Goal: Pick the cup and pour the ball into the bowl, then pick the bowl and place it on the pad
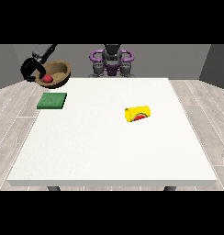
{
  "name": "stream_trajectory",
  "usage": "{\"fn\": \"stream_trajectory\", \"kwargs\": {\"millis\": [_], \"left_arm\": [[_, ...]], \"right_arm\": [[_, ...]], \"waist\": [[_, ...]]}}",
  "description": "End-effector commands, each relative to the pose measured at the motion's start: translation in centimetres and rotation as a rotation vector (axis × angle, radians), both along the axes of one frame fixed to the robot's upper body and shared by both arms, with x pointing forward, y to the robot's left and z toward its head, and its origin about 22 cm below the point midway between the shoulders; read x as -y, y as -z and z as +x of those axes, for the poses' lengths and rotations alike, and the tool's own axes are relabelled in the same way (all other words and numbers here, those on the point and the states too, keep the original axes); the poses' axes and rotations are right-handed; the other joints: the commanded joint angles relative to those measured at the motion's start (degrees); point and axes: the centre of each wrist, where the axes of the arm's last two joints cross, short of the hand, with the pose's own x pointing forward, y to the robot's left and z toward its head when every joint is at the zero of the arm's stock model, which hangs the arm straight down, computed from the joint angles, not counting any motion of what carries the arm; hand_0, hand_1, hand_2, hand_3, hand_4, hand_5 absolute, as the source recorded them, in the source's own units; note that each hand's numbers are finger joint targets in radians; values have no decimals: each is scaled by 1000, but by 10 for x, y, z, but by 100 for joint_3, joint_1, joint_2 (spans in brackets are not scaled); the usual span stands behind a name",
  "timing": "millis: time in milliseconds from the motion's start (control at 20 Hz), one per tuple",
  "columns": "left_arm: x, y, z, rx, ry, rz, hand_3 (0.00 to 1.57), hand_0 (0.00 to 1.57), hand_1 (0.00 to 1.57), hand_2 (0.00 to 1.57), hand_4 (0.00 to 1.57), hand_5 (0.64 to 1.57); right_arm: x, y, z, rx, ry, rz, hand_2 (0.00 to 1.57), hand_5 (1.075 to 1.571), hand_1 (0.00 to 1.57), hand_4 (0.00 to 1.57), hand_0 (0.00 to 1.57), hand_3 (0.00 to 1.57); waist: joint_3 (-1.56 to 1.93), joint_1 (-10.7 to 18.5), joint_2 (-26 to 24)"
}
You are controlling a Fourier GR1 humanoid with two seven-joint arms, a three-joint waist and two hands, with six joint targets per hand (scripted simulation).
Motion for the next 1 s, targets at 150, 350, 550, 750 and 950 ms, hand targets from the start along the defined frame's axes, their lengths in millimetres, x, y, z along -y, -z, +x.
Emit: {"fn": "stream_trajectory", "kwargs": {"millis": [150,350,550,750,950], "left_arm": [[-9,4,-6,-1,-29,3,0,0,0,0,1203,1546],[-15,8,-8,43,-15,-13,0,0,0,0,1210,1555],[-33,-7,-22,89,-25,18,0,0,0,0,1212,1553],[-22,31,-13,67,-24,9,0,0,0,0,1205,1556],[-24,-5,-14,89,-22,25,0,0,0,0,1203,1557]], "right_arm": [[28,-23,-7,32,-8,21,1571,1564,1571,1099,1571,532],[24,-22,-3,41,-6,17,1571,1568,1571,1123,1571,381],[38,-2,-19,89,26,84,1571,1566,1571,1069,1571,453],[-7,-2,12,75,18,145,1571,1570,1571,1044,1571,454],[13,15,-5,85,32,150,1571,1571,1571,1023,1571,552]], "waist": [[10,-114,136],[9,-41,399],[12,61,624],[4,-47,513],[12,41,576]]}}
